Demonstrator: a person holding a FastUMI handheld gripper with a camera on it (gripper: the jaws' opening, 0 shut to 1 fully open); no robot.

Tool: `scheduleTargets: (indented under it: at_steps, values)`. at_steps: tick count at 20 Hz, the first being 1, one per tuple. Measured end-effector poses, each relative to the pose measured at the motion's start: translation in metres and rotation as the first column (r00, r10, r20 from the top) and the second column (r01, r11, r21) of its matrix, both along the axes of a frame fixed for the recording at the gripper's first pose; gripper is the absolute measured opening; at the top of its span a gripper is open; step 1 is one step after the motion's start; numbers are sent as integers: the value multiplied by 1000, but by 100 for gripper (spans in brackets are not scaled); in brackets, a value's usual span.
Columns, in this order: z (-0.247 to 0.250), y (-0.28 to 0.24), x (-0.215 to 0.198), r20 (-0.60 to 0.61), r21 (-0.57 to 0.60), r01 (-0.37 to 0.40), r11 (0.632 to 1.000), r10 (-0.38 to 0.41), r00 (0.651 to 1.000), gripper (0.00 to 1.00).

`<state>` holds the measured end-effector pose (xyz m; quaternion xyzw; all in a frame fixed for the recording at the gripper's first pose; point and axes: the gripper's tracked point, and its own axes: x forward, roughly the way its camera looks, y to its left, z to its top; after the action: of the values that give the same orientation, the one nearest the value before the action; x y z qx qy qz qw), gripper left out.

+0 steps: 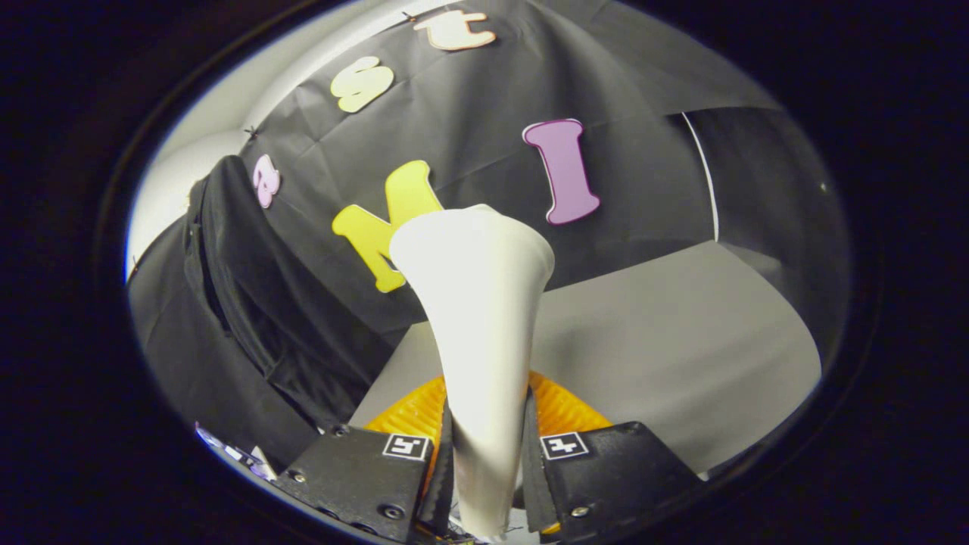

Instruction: Iron the clothes twice with a garment steamer, once on the left side and once on the right side.

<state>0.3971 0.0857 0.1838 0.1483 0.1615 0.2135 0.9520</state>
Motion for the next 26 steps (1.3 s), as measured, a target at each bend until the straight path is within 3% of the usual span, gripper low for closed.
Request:
scheduleTargets:
  at_steps: [5, 13, 22, 26]
  values:
    - [38, 9, -59, 135, -19, 46, 999, -43, 990, 40]
    - [106, 56, -145, 313, -46, 195, 980, -171, 934, 40]
    - [186, 163, -193, 484, -66, 304, 950, -236, 843, 40]
    - [212, 222, -194, 519, -94, 321, 942, -229, 824, 40]
